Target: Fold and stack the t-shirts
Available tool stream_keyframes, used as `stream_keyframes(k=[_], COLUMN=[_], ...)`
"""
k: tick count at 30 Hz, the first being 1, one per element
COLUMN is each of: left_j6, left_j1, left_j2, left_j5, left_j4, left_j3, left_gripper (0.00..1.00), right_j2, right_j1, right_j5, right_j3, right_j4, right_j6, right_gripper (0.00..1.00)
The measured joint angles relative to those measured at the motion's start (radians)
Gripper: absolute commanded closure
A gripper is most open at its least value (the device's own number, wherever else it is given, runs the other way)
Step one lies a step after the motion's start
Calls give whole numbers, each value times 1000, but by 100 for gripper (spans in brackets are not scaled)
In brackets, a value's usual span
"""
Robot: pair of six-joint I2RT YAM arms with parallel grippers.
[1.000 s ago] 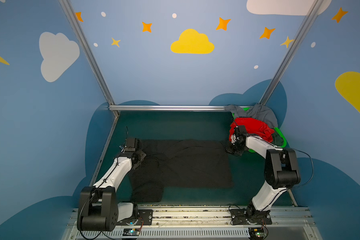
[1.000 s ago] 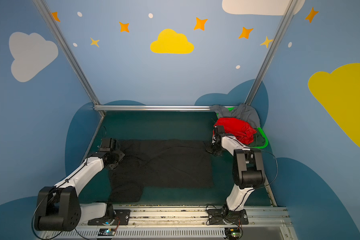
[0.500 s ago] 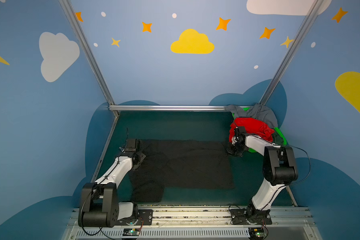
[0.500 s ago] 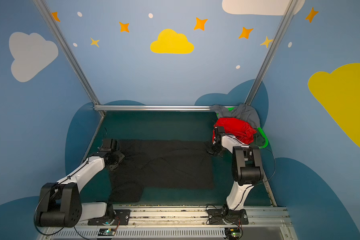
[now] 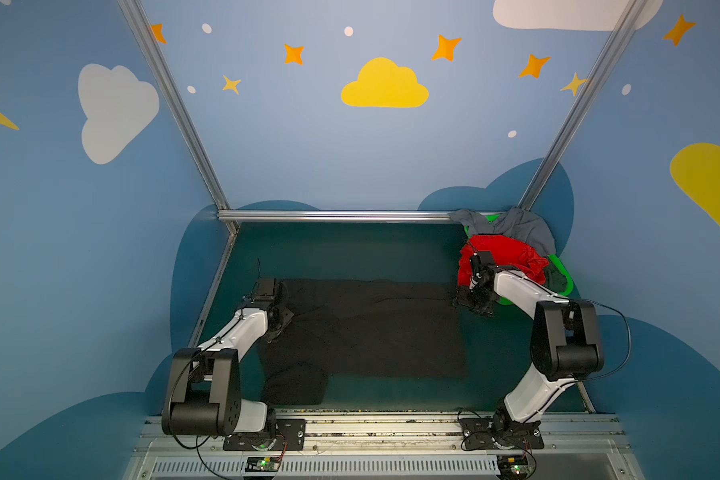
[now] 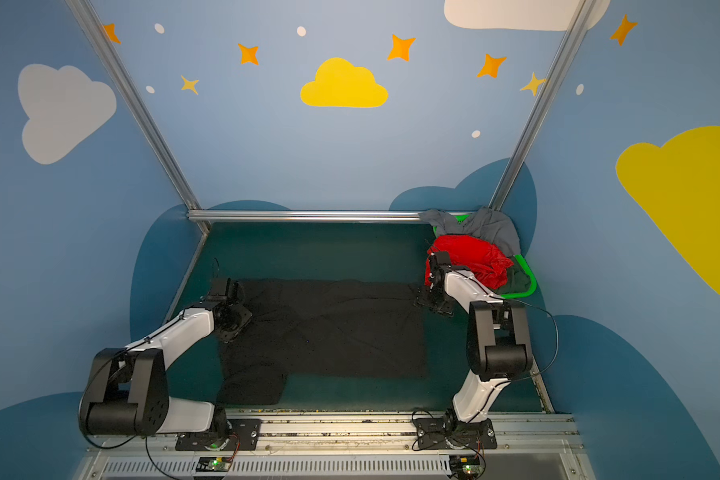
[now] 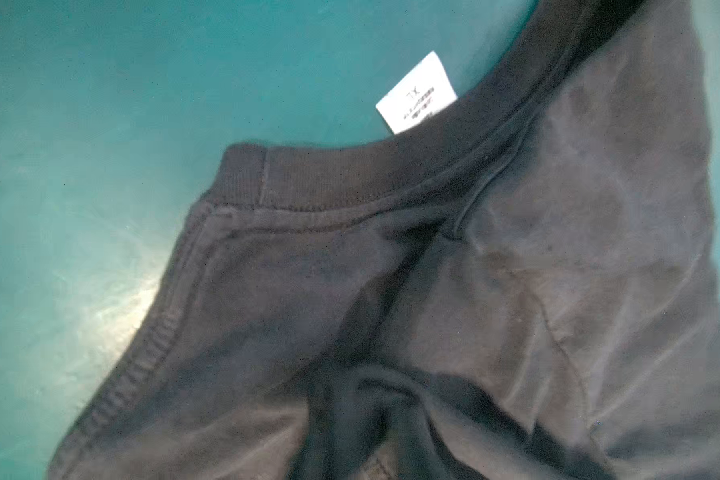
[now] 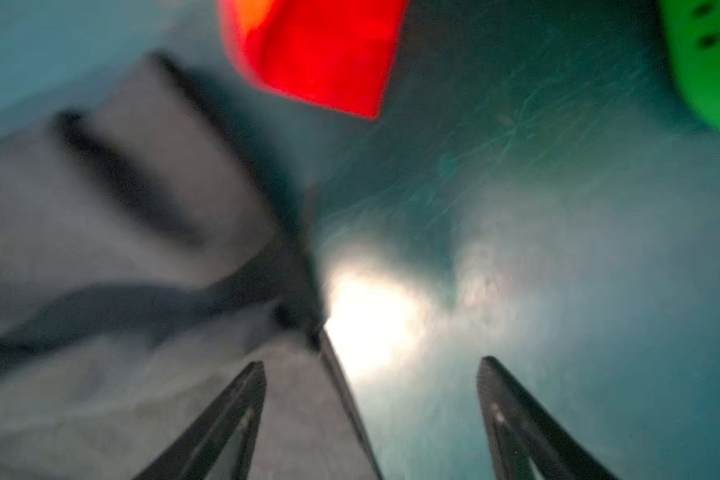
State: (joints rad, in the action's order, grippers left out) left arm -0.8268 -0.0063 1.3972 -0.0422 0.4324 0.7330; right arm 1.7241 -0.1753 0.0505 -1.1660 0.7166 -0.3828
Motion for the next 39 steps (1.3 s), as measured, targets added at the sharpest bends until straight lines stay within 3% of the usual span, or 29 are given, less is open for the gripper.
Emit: stream_keyframes(k=[7, 14, 26, 34, 39], left_j6=[32, 65, 106, 109, 107], left_j1=[2, 2, 4, 4, 4], left_j2=[-72, -37, 243, 339, 387], left_j5=[-11, -22, 47, 84, 92], left_j4=[30, 29, 6, -15, -16], left_j3=[55, 92, 229, 285, 339], left_gripper=[24, 24, 28, 29, 30], right_j2=[-2, 68, 266, 270, 319], right_j1=[-89, -98, -159, -162, -162], right_j5=[42, 32, 16, 15, 9], right_j3=[-123, -217, -287, -236, -303], right_j4=[53, 66, 93, 102, 147], right_j6=[10, 19, 15, -25, -40], right_gripper=[19, 27, 53, 56, 57])
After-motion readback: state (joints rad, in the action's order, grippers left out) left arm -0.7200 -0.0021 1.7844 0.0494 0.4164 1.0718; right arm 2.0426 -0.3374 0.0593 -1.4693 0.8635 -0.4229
